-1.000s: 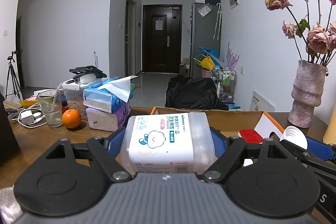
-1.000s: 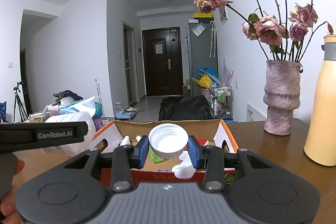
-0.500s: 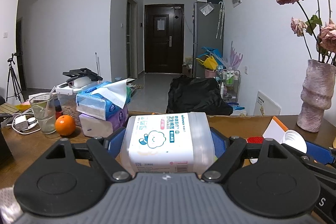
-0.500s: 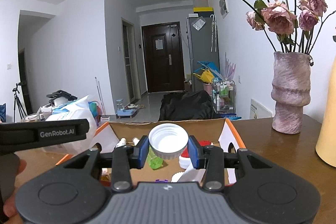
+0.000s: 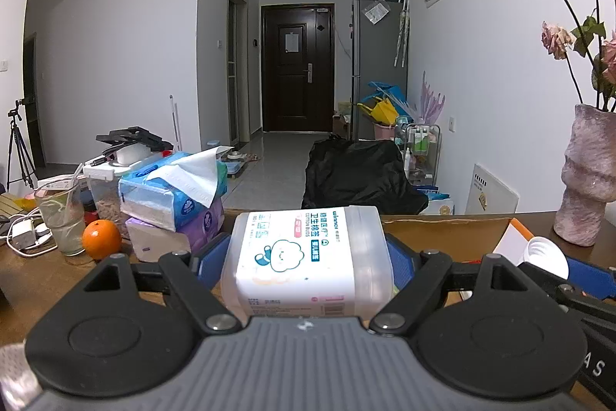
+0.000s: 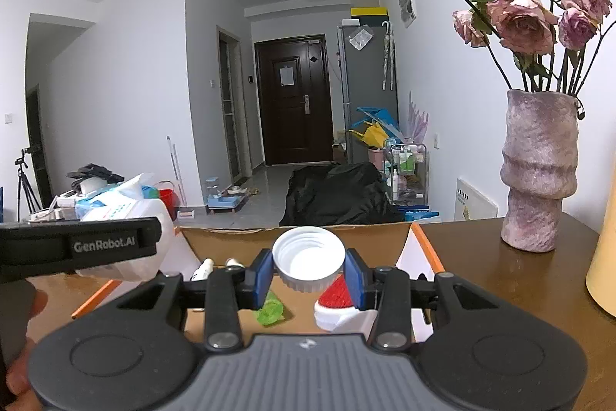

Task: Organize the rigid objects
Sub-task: 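Carry the white cap and cotton-pad box over the box, then lower the cap and cotton-pad box into the box and open both grippers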

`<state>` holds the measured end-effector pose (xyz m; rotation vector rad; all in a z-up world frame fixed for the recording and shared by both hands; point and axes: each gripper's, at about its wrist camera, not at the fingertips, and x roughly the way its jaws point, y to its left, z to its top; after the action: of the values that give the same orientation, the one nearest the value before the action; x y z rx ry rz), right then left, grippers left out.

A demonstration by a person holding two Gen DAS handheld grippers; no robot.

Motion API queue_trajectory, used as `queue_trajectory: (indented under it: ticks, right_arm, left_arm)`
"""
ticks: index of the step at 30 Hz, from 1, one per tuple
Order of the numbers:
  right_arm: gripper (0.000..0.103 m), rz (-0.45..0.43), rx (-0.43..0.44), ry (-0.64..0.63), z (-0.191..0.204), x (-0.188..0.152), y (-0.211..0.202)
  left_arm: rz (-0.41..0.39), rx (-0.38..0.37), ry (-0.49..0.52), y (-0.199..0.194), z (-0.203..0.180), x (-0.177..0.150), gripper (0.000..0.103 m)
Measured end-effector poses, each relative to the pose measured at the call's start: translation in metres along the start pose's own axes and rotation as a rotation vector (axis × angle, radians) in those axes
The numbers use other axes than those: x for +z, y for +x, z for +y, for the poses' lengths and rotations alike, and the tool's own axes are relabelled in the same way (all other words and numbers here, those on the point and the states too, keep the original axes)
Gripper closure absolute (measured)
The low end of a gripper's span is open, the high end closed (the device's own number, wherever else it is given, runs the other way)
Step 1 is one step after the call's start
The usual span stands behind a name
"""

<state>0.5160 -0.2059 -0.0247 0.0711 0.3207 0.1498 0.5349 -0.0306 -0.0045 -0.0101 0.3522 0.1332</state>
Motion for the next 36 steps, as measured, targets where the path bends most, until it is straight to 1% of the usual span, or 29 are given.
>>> queue_trajectory:
  ticks: [18,24,25,26,28,30,31,33,36]
  right_arm:
    - [0.064,0.032,-0.018,-0.022,-0.005,0.01,0.034]
    - [0.064,0.055,-0.022,-0.022,-0.009,0.01,0.041]
    - [0.059,0.057,-0.025,-0.018,-0.011,0.011,0.042]
    - [0.053,0.06,-0.028,-0.013,-0.012,0.011,0.043]
    - [0.024,0.056,-0.04,0.002,-0.016,0.012,0.042]
    - [0.012,0.04,-0.059,0.01,-0.019,0.013,0.041]
    - [0.007,0.034,-0.064,0.013,-0.02,0.014,0.04]
    - [0.001,0.029,-0.064,0.022,-0.023,0.015,0.039]
    - [0.0,0.027,-0.063,0.027,-0.026,0.016,0.038]
  left_arm:
    - [0.023,0.006,0.037,0.039,-0.007,0.004,0.02]
    - [0.046,0.006,0.054,0.049,-0.007,0.003,0.018]
    - [0.043,0.011,0.058,0.049,-0.007,0.003,0.016]
    - [0.039,0.017,0.059,0.048,-0.007,0.003,0.01]
    - [0.035,0.026,0.054,0.048,-0.006,0.003,0.0]
    - [0.035,0.028,0.052,0.047,-0.006,0.003,0.0]
    - [0.039,0.024,0.05,0.048,-0.006,0.003,0.0]
    - [0.047,0.027,0.051,0.049,-0.006,0.002,0.0]
    - [0.046,0.032,0.05,0.049,-0.005,0.003,0.0]
